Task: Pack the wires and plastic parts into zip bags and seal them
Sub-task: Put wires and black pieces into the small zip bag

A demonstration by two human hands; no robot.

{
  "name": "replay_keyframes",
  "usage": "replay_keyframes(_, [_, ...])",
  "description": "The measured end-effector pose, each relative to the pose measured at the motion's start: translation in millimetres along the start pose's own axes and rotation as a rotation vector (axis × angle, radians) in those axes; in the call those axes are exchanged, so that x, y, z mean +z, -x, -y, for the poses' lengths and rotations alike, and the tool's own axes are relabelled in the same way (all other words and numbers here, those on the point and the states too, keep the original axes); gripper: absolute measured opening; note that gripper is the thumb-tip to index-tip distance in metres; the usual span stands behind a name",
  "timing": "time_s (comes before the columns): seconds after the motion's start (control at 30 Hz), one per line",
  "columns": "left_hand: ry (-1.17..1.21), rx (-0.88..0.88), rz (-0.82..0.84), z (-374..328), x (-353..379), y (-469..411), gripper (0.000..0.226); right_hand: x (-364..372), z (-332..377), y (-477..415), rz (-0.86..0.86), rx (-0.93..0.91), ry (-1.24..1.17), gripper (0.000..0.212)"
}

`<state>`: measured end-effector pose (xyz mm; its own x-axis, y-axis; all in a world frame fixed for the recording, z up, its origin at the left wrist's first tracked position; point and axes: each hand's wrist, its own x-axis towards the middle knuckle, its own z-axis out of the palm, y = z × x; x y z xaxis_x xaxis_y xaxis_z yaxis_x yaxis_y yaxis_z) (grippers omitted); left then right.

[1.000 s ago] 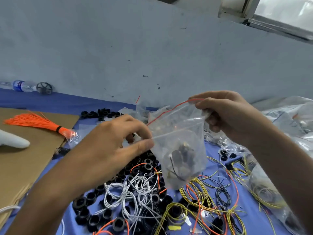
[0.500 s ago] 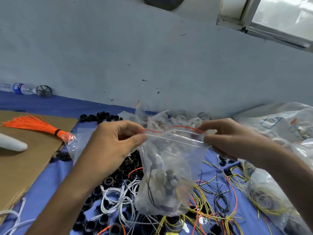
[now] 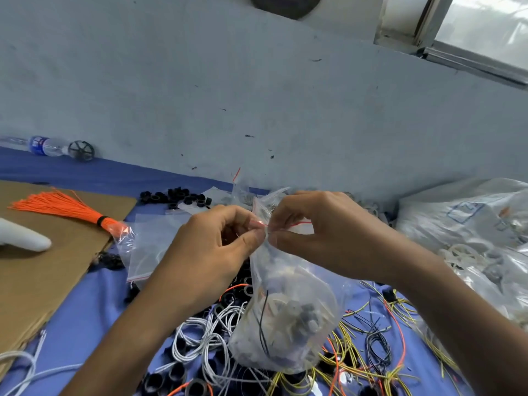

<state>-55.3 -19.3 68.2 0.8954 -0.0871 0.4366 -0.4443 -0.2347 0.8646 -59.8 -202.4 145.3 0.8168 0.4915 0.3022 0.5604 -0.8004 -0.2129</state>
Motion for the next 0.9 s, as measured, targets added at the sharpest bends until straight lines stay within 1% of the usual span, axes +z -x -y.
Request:
replay_keyframes(0.1, [-0.014,0.017,0.019,-0.4,1.1,0.5,0.003,0.5,-4.9,-2.0,0.006,0.036,-0.113,0.001])
replay_keyframes(0.13, [-0.018,0.022,0.024,-0.3,1.2,0.7,0.003,0.9,-5.7,-2.1,0.001,0.035,-0.119,0.003])
replay_keyframes(0.27, [-0.046,0.048,0.039,-0.6,1.5,1.7,0.003,2.0,-6.0,0.1,-0.001,0.025,-0.089,0.005])
replay_keyframes(0.43, [-0.099,0.057,0.023,1.4,-2.8,-0.2,0.004,-3.4,-15.0,3.4,-0.013,0.096,-0.086,0.011])
replay_keyframes(0.6, [-0.152,0.075,0.057,1.0,1.7,2.5,0.006,1.7,-12.7,3.3,0.027,0.019,0.018,0.012])
replay_keyframes(0.73, [-0.119,0.057,0.028,3.7,-0.7,0.0,0.005,-3.7,-21.1,6.7,0.018,0.032,-0.011,0.009])
replay_keyframes(0.8, [-0.102,0.051,0.031,3.7,-1.5,-1.0,0.004,-6.0,-25.0,8.7,0.018,0.044,-0.046,0.012])
replay_keyframes(0.9, [-0.107,0.044,0.034,4.6,-3.0,-1.6,0.003,-13.3,-34.7,14.0,0.068,0.092,-0.011,0.022])
